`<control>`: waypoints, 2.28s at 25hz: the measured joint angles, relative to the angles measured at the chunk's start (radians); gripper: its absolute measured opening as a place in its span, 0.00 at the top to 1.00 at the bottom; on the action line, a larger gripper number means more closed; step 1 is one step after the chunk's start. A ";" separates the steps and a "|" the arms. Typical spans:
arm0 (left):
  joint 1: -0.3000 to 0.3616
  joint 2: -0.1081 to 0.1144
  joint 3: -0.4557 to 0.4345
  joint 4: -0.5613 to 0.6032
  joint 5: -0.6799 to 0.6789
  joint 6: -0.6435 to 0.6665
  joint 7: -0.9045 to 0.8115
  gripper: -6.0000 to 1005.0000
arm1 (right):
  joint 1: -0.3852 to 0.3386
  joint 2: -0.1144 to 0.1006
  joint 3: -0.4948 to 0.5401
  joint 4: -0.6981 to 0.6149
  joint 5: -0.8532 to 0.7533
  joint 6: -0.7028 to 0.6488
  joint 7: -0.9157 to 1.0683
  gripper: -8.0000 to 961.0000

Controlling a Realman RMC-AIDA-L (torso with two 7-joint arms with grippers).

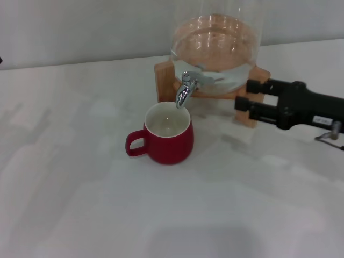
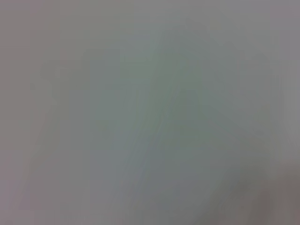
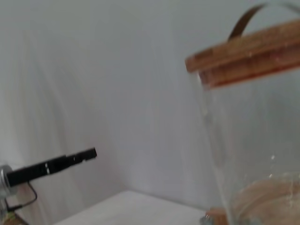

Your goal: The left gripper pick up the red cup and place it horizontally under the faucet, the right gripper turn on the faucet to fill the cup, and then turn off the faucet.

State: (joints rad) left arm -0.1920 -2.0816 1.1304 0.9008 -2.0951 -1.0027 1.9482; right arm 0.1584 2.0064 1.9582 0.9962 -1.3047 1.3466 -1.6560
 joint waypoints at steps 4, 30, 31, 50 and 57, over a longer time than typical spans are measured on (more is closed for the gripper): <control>0.000 -0.001 -0.001 0.000 0.000 0.001 0.000 0.21 | 0.001 0.001 -0.105 0.021 0.006 -0.091 0.006 0.34; 0.038 -0.003 0.006 -0.002 0.000 -0.059 -0.006 0.21 | 0.042 0.003 -0.268 0.083 0.076 -0.216 -0.015 0.34; 0.039 -0.003 0.006 -0.002 0.000 -0.059 -0.005 0.21 | 0.045 0.003 -0.274 0.087 0.076 -0.215 -0.015 0.34; 0.064 0.002 -0.002 -0.003 0.008 -0.059 0.000 0.21 | -0.017 -0.001 -0.260 0.159 0.089 -0.187 -0.013 0.34; 0.096 0.006 -0.036 0.074 0.055 -0.059 -0.081 0.21 | -0.112 0.000 -0.199 0.223 0.092 -0.164 -0.008 0.34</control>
State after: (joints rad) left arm -0.0963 -2.0757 1.0941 0.9751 -2.0401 -1.0615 1.8672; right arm 0.0468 2.0066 1.7595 1.2195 -1.2123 1.1825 -1.6635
